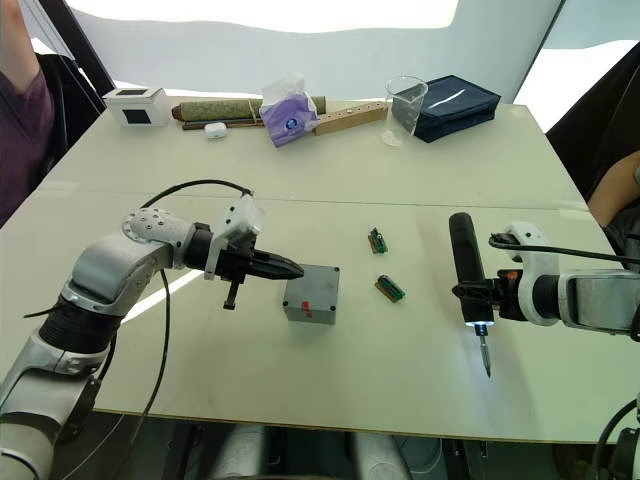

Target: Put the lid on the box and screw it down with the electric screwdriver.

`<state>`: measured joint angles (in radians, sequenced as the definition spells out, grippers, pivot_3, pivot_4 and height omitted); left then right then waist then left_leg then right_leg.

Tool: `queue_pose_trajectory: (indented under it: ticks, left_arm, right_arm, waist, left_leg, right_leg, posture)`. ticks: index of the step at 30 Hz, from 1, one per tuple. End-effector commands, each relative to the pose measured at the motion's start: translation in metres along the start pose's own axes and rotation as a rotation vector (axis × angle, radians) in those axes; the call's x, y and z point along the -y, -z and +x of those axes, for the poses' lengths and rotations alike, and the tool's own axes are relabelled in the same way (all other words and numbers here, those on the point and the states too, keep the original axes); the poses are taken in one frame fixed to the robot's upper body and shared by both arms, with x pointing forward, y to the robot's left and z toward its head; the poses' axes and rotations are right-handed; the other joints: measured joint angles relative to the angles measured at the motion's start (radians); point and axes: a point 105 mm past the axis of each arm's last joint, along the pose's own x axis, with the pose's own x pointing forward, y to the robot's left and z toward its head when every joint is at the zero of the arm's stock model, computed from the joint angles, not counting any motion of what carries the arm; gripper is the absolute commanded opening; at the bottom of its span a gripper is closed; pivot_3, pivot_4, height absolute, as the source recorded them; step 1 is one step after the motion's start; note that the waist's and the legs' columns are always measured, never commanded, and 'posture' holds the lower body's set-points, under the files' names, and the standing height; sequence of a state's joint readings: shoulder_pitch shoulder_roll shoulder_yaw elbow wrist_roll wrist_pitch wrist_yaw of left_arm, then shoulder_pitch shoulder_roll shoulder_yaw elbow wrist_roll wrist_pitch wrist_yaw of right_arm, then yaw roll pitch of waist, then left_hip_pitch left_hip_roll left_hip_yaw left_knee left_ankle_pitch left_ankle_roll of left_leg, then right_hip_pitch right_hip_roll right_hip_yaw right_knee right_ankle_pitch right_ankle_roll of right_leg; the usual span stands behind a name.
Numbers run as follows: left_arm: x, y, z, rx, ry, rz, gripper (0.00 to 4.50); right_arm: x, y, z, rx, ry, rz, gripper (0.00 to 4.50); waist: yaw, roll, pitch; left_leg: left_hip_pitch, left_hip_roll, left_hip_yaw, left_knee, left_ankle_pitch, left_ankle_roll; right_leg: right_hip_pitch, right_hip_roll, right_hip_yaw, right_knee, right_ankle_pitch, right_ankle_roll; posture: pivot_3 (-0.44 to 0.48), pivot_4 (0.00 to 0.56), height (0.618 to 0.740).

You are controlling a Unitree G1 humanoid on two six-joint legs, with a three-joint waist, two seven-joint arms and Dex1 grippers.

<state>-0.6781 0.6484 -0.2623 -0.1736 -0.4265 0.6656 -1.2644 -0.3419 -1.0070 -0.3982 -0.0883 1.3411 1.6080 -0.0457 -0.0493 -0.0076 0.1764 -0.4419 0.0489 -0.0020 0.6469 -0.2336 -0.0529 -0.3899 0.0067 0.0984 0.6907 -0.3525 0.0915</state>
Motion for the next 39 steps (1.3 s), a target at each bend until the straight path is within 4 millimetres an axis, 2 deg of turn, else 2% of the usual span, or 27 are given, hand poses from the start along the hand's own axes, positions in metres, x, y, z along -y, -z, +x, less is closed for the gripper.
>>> queue_pose_trajectory:
  ticks: [1,6,8,9,11,13,19,22,23,25,26,27,30,33,35,39]
  left_arm:
    - [0.004,-0.008,0.000,0.004,-0.003,0.046,0.00]
    - [0.006,-0.005,-0.002,-0.003,-0.029,0.039,0.00]
    - [0.005,-0.003,-0.003,-0.005,-0.042,0.032,0.00]
    - [0.004,-0.002,-0.004,-0.006,-0.048,0.027,0.00]
    - [0.003,-0.001,-0.005,-0.008,-0.053,0.016,0.00]
    - [0.002,0.000,-0.009,-0.010,-0.059,0.009,0.00]
    - [-0.029,-0.012,-0.042,0.059,-0.195,-0.036,0.00]
    - [-0.042,-0.007,-0.056,0.046,-0.263,-0.045,0.00]
    - [-0.045,-0.001,-0.057,0.024,-0.283,-0.041,0.00]
    - [-0.047,0.024,-0.052,-0.076,-0.323,-0.021,0.00]
    - [-0.045,0.032,-0.049,-0.103,-0.326,-0.018,0.00]
    - [-0.043,0.040,-0.046,-0.120,-0.328,-0.023,0.00]
    - [-0.040,0.047,-0.041,-0.125,-0.333,-0.036,0.00]
    - [-0.027,0.056,-0.027,-0.099,-0.302,-0.093,0.00]
    - [-0.020,0.060,-0.018,-0.088,-0.283,-0.117,0.00]
    - [-0.020,0.060,-0.008,-0.067,-0.280,-0.125,0.00]
  right_arm:
    - [0.005,-0.011,-0.003,0.008,0.018,0.009,1.84]
    - [0.015,-0.003,0.008,-0.054,0.040,0.039,1.84]
    - [0.019,-0.003,0.009,-0.059,0.060,0.036,2.84]
    - [0.020,-0.003,0.008,-0.057,0.067,0.029,2.97]
    - [0.021,-0.008,0.007,-0.036,0.082,0.008,3.84]
    - [0.019,-0.017,0.005,0.010,0.093,-0.039,4.45]
    - [-0.007,-0.058,-0.025,0.181,0.035,-0.168,4.48]
    - [-0.035,-0.080,-0.040,0.303,-0.002,-0.334,4.48]
    - [-0.053,-0.082,-0.040,0.342,-0.049,-0.421,4.48]
    - [-0.108,-0.055,-0.027,0.336,-0.254,-0.676,4.48]
    - [-0.129,-0.035,-0.021,0.302,-0.359,-0.744,4.48]
    - [-0.141,-0.017,-0.013,0.267,-0.421,-0.781,4.48]
    - [-0.149,0.006,0.000,0.228,-0.462,-0.821,4.48]
    - [-0.157,0.033,0.026,0.183,-0.506,-0.822,4.48]
    - [-0.161,0.036,0.038,0.196,-0.522,-0.801,4.48]
    - [-0.170,0.041,0.042,0.195,-0.579,-0.796,4.48]
  waist:
    - [0.001,0.000,0.000]
    - [0.009,0.000,0.000]
    - [0.010,0.000,0.000]
    - [0.010,0.000,0.000]
    - [0.010,0.000,0.000]
    - [0.009,0.000,0.000]
    - [0.005,0.000,0.001]
    - [0.005,0.001,0.000]
    - [0.004,0.001,0.000]
    - [0.010,0.000,0.001]
    - [0.012,0.000,0.000]
    - [0.008,0.000,0.000]
    - [0.012,0.000,0.001]
    - [0.014,-0.002,0.000]
    - [0.011,-0.002,0.000]
    - [0.011,-0.002,0.000]
  left_leg:
    - [0.000,0.000,0.000,0.000,0.000,0.000]
    - [-0.001,0.000,0.000,0.000,0.000,0.001]
    - [-0.001,0.000,0.000,0.000,0.000,0.001]
    - [-0.001,0.000,0.000,0.000,0.000,0.001]
    - [-0.001,0.000,-0.001,0.000,0.000,0.001]
    - [-0.001,0.000,-0.001,0.001,0.000,0.001]
    - [-0.001,0.000,-0.001,0.001,0.000,0.001]
    - [-0.001,0.000,-0.001,0.000,0.000,0.001]
    - [-0.001,0.000,-0.001,0.000,0.000,0.001]
    - [-0.001,0.000,-0.001,0.000,-0.001,0.001]
    - [-0.002,0.000,-0.001,0.000,-0.001,0.001]
    - [-0.001,0.000,-0.002,0.000,-0.002,0.003]
    - [-0.002,0.001,-0.004,0.001,-0.002,0.003]
    - [-0.003,0.001,-0.003,0.004,-0.001,0.002]
    - [-0.002,0.001,-0.003,0.004,-0.001,0.002]
    - [-0.001,0.000,-0.003,0.005,-0.001,0.002]
  right_leg:
    - [0.000,0.000,0.000,0.000,0.000,0.000]
    - [-0.001,0.000,0.000,-0.001,0.000,0.000]
    - [-0.001,0.000,0.000,-0.001,0.000,0.000]
    - [0.000,0.000,-0.001,-0.001,0.000,0.000]
    - [0.000,-0.001,-0.001,-0.001,0.000,0.000]
    - [0.001,-0.001,-0.001,-0.001,0.000,0.000]
    - [-0.001,0.000,-0.001,0.000,0.000,0.001]
    - [-0.001,0.000,-0.001,0.000,0.000,0.001]
    - [-0.001,0.000,-0.001,0.000,0.000,0.001]
    - [0.000,0.000,-0.002,-0.001,0.000,0.000]
    - [0.000,-0.001,-0.002,-0.001,0.000,0.000]
    - [0.000,-0.001,-0.002,-0.002,0.000,0.001]
    - [0.000,0.000,-0.003,-0.002,0.000,0.000]
    - [0.001,-0.003,-0.003,-0.001,0.000,0.001]
    - [0.003,-0.003,-0.003,-0.002,0.001,0.002]
    - [0.002,-0.002,-0.003,0.000,0.001,0.002]
  posture:
    - [0.000,0.150,0.740]
    - [0.000,0.150,0.740]
    - [0.000,0.150,0.740]
    - [0.000,0.150,0.740]
    - [0.000,0.150,0.740]
    - [0.000,0.150,0.740]
    - [0.000,0.150,0.740]
    - [0.000,0.150,0.740]
    - [0.000,0.150,0.740]
    - [0.000,0.150,0.740]
    - [0.000,0.150,0.740]
    - [0.000,0.150,0.740]
    - [0.000,0.150,0.740]
    - [0.000,0.150,0.740]
    - [0.000,0.150,0.740]
    - [0.000,0.150,0.740]
